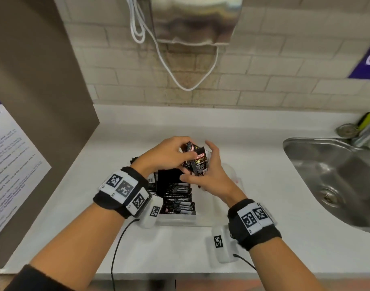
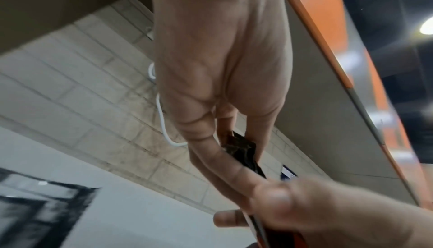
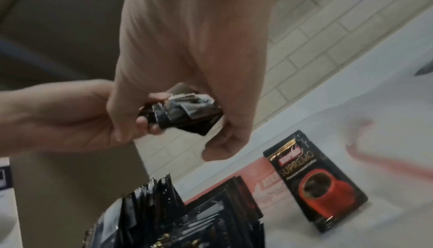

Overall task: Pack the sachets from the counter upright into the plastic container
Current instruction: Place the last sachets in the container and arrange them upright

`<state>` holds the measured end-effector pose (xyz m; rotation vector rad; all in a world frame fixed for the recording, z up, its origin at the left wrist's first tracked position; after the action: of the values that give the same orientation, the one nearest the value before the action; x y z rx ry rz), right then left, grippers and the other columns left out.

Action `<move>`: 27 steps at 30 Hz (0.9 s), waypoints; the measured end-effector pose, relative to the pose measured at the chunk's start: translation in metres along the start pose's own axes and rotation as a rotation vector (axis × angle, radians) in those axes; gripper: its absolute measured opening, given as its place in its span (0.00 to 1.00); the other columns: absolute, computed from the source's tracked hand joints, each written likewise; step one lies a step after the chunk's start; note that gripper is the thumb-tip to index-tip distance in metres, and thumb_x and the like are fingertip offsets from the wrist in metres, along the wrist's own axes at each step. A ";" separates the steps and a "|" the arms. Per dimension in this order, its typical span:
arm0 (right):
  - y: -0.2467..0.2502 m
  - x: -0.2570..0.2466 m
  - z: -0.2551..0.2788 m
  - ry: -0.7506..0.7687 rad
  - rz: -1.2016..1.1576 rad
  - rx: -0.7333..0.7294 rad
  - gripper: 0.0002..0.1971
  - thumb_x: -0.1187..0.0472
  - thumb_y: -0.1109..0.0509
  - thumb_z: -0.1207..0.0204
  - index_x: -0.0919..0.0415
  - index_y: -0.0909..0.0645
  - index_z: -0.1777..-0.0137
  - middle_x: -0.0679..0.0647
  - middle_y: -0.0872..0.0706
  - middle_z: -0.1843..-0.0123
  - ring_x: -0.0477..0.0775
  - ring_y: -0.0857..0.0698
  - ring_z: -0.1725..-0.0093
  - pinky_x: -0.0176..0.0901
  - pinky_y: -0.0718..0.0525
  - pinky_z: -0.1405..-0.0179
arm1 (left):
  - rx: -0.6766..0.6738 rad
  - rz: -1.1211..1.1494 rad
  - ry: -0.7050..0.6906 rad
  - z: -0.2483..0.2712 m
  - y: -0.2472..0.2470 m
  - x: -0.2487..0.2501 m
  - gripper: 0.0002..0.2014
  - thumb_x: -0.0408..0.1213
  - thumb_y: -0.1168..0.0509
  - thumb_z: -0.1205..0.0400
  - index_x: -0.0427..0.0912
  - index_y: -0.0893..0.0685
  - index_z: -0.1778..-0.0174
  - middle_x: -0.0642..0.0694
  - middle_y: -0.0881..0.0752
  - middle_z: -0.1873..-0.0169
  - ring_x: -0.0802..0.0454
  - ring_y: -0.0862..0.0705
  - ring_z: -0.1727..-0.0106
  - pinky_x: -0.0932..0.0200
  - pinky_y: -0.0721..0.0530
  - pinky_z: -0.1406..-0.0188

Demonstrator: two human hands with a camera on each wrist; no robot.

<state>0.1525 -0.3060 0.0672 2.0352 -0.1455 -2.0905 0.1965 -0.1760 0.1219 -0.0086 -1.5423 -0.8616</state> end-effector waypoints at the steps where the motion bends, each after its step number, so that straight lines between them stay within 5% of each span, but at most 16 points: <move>1: 0.006 -0.002 0.002 0.046 0.073 0.053 0.58 0.58 0.12 0.36 0.45 0.49 0.15 0.58 0.33 0.23 0.61 0.26 0.25 0.54 0.21 0.31 | -0.011 -0.014 -0.012 -0.003 -0.005 0.006 0.10 0.39 0.31 0.14 0.45 0.16 0.37 0.46 0.12 0.47 0.42 0.07 0.57 0.37 0.11 0.46; 4: 0.023 -0.007 0.011 0.167 0.309 0.200 0.40 0.56 0.14 0.33 0.56 0.32 0.24 0.55 0.31 0.31 0.57 0.30 0.28 0.55 0.23 0.29 | -0.029 -0.061 -0.022 -0.011 -0.017 0.022 0.14 0.38 0.28 0.16 0.46 0.17 0.35 0.45 0.14 0.47 0.42 0.07 0.58 0.39 0.10 0.48; 6: 0.032 -0.005 0.015 0.185 0.325 0.225 0.28 0.58 0.17 0.29 0.59 0.27 0.33 0.55 0.27 0.36 0.57 0.25 0.35 0.52 0.16 0.42 | -0.054 0.009 -0.006 -0.015 -0.025 0.028 0.15 0.39 0.25 0.19 0.47 0.18 0.37 0.43 0.18 0.51 0.40 0.07 0.63 0.43 0.09 0.52; 9: 0.040 0.003 0.022 0.144 0.131 0.120 0.19 0.65 0.26 0.21 0.59 0.26 0.33 0.57 0.16 0.44 0.53 0.16 0.48 0.39 0.14 0.56 | -0.083 0.105 -0.010 -0.017 -0.035 0.040 0.16 0.46 0.23 0.21 0.45 0.15 0.42 0.45 0.16 0.58 0.40 0.07 0.63 0.47 0.08 0.51; 12: 0.051 0.014 0.030 0.073 -0.075 0.111 0.17 0.69 0.35 0.16 0.57 0.25 0.29 0.56 0.13 0.47 0.52 0.15 0.52 0.46 0.15 0.52 | -0.139 0.203 -0.026 -0.019 -0.041 0.049 0.16 0.45 0.25 0.20 0.45 0.13 0.39 0.47 0.16 0.58 0.41 0.07 0.57 0.52 0.08 0.50; 14: 0.055 0.023 0.035 0.011 -0.270 0.093 0.17 0.72 0.40 0.14 0.58 0.26 0.28 0.61 0.10 0.47 0.60 0.11 0.52 0.51 0.11 0.50 | -0.157 0.146 -0.053 -0.023 -0.044 0.050 0.17 0.40 0.25 0.19 0.46 0.14 0.35 0.44 0.17 0.51 0.43 0.08 0.53 0.50 0.08 0.49; 18: 0.060 0.029 0.045 -0.019 -0.522 0.041 0.17 0.76 0.40 0.15 0.61 0.20 0.32 0.65 0.10 0.40 0.67 0.10 0.40 0.61 0.13 0.35 | -0.141 -0.023 -0.134 -0.027 -0.058 0.056 0.17 0.34 0.25 0.20 0.46 0.15 0.36 0.43 0.16 0.42 0.39 0.13 0.45 0.43 0.10 0.45; 24: 0.071 0.035 0.055 -0.018 -0.714 0.078 0.16 0.74 0.34 0.17 0.60 0.18 0.33 0.68 0.11 0.37 0.70 0.12 0.36 0.61 0.15 0.33 | -0.062 0.015 -0.163 -0.035 -0.071 0.058 0.08 0.34 0.22 0.22 0.42 0.10 0.49 0.40 0.12 0.60 0.50 0.13 0.58 0.49 0.08 0.56; 27: 0.078 0.043 0.061 -0.020 -0.685 0.153 0.15 0.65 0.28 0.20 0.56 0.17 0.35 0.63 0.10 0.38 0.65 0.12 0.36 0.58 0.13 0.36 | -0.022 0.025 -0.155 -0.037 -0.072 0.056 0.11 0.34 0.22 0.22 0.44 0.11 0.45 0.42 0.12 0.63 0.50 0.12 0.63 0.53 0.09 0.60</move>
<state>0.0980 -0.3965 0.0445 2.3941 0.4704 -2.5362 0.1826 -0.2727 0.1303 -0.1131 -1.6742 -0.8744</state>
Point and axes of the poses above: each hand's wrist, its own z-axis away from the middle knuckle, its own y-axis out of the back of the hand, x = y × z, the point moved 6 cm from there along -z, towards the middle knuckle
